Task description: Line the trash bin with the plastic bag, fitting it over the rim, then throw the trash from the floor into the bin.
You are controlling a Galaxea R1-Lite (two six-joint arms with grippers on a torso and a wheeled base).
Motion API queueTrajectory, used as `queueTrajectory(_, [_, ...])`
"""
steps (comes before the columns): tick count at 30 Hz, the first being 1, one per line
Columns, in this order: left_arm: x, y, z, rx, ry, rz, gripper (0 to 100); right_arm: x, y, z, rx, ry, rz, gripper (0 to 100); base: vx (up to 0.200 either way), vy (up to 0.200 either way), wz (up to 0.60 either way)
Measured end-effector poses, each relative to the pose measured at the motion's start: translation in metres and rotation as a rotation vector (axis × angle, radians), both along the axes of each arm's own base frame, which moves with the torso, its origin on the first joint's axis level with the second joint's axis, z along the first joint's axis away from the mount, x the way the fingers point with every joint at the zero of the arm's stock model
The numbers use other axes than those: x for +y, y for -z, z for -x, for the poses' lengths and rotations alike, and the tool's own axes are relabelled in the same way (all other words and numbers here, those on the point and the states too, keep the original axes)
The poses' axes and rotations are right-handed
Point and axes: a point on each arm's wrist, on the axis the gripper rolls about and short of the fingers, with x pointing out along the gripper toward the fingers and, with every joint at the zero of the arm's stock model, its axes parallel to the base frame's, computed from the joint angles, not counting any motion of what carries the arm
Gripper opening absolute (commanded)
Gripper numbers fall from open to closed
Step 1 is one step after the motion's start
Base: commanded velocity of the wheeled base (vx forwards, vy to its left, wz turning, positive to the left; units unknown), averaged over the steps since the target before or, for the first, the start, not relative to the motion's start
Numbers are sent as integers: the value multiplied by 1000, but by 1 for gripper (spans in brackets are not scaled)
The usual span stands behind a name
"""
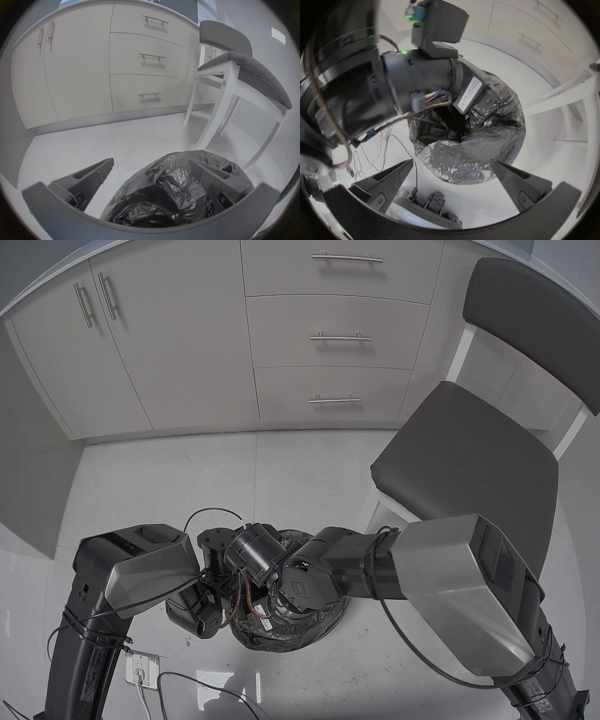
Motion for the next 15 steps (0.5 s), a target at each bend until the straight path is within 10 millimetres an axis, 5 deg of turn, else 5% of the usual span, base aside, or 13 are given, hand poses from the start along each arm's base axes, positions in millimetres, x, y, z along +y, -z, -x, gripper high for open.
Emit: queueTrajectory(15, [1,4,0,13,-3,-5,100,7,45,-40,-176,-67,-51,100,0,0,0])
